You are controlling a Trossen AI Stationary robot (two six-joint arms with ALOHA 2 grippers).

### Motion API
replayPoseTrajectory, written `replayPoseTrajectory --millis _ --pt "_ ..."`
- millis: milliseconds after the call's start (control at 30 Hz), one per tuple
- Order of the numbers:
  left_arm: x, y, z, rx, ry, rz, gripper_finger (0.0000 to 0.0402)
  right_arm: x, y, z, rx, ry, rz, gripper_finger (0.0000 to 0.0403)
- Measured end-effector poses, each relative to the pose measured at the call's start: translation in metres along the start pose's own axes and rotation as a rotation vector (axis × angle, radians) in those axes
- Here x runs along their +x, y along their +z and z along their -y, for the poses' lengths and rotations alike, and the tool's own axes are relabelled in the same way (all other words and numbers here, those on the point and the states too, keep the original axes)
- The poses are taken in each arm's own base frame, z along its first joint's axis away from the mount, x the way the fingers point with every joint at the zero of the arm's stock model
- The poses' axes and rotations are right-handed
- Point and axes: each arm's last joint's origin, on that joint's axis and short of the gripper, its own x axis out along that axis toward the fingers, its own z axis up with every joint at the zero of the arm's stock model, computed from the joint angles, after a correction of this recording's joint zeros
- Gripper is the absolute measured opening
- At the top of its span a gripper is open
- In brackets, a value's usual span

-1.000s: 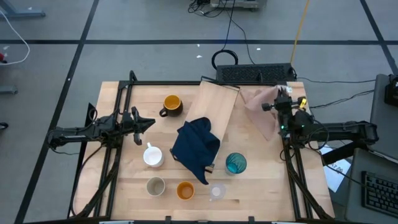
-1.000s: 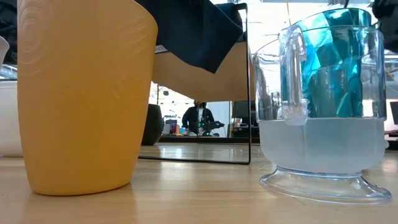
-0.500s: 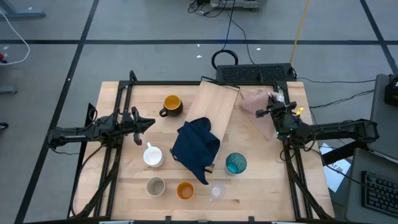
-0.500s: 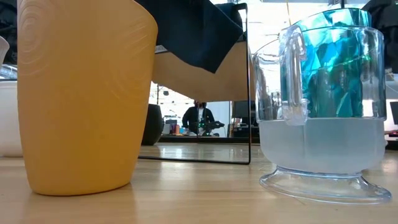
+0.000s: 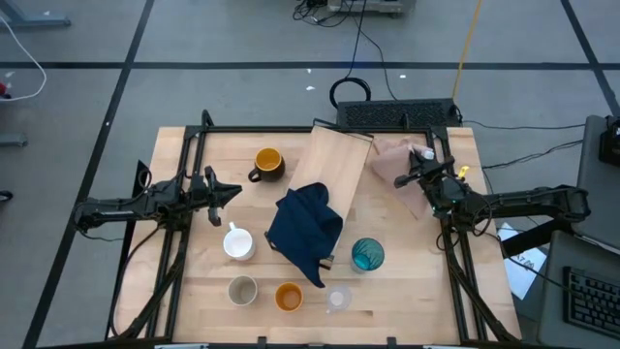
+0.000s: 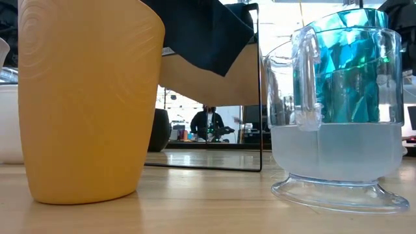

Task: Stack small to large cups/mugs on shelf
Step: Remove the brown table napkin from the shelf

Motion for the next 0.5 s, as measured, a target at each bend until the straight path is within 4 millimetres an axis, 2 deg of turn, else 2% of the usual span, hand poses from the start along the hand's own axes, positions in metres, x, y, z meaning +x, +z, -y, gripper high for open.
replayPoseTrajectory --millis 300,500 --pt "0.0000 0.0000 0.0000 0.000 0.000 0.000 0.0037 0.0000 0.0002 0.0000 0.015 0.000 0.001 0.0010" --pt "0.0000 0.0001 0.0000 -0.005 0.000 0.000 0.0037 0.0000 0.0002 0.0000 0.008 0.000 0.001 0.0066"
